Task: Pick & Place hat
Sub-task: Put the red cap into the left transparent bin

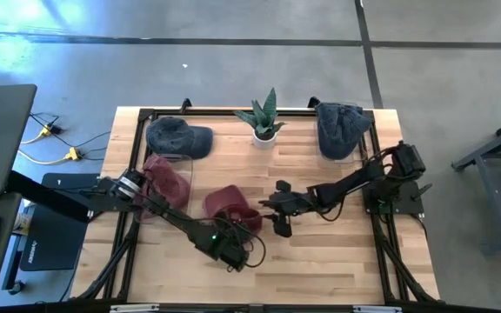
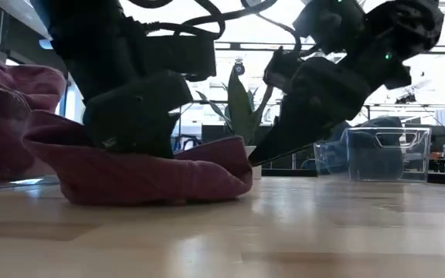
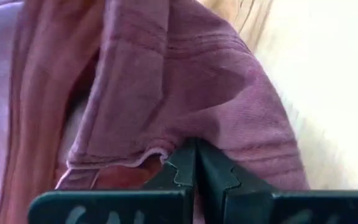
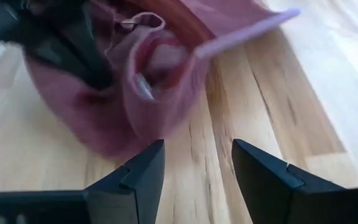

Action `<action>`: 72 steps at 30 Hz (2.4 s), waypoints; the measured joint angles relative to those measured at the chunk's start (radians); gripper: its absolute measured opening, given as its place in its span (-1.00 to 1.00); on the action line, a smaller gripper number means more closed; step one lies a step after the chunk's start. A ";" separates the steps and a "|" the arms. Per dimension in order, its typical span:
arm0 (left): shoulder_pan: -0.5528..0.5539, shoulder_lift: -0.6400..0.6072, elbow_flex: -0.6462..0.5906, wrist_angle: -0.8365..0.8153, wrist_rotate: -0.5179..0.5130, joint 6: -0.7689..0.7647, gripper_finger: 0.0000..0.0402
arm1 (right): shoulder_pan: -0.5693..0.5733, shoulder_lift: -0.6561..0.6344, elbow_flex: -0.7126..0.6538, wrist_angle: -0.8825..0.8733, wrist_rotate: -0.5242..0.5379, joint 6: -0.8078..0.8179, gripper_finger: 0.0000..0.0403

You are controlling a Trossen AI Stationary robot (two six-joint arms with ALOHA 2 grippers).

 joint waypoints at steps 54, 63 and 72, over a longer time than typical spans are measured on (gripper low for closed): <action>0.000 0.014 0.055 -0.118 -0.029 -0.066 -0.98 | -0.023 0.218 0.050 0.385 0.091 -0.153 -0.89; 0.000 0.010 0.024 -0.038 -0.007 -0.055 -0.98 | 0.049 0.026 0.050 0.113 0.276 -0.156 -0.98; -0.021 -0.012 0.097 -0.105 -0.052 -0.063 -0.98 | 0.080 0.011 0.050 0.077 0.248 -0.169 -0.98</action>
